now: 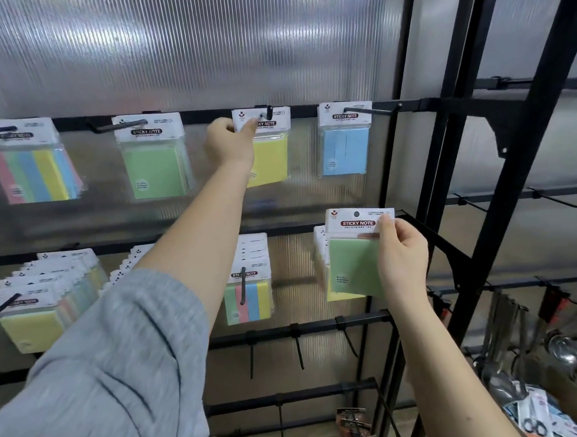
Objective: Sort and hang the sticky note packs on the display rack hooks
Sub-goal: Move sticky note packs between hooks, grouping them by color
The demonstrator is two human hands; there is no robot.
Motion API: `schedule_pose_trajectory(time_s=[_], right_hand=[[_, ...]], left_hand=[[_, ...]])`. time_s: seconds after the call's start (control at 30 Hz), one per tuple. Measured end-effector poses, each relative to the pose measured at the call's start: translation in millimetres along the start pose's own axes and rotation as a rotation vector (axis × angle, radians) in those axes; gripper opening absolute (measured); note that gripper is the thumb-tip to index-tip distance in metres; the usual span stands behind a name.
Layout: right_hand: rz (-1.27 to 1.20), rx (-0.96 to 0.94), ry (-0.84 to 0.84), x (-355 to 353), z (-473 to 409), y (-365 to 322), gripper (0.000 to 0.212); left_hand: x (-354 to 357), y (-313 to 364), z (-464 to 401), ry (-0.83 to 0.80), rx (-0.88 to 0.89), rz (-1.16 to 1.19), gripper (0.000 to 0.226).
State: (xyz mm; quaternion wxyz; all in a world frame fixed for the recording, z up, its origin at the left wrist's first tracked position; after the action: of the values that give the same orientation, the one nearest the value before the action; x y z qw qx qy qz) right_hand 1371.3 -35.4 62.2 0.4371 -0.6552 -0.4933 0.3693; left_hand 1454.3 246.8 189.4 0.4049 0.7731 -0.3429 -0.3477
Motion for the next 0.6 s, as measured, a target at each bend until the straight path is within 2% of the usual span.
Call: schedule_pose_trajectory(time_s=[0.4,0.6], right_hand=[[0.027,0.031,0.016,0,-1,-3,0.042],[0.068,0.007,0.011,12,15,-10,0.044]], left_hand=[[14,-17,-25,-0.011,-0.119,0.124,0.038],[1,-25,-20,-0.018,-0.112,0.199,0.035]])
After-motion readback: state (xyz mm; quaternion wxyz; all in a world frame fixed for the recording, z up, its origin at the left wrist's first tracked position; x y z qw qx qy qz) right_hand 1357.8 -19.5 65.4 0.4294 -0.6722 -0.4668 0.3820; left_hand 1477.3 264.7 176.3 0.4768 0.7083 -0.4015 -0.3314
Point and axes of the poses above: each hand's wrist, its own z-axis away from the middle knuckle, its own x-axis out of the palm, y = z × x, the point moved 8 cm from there along -z, towards the middle knuckle, and after that the axes turned 14 degrees about -y, right-handed, at the moved point
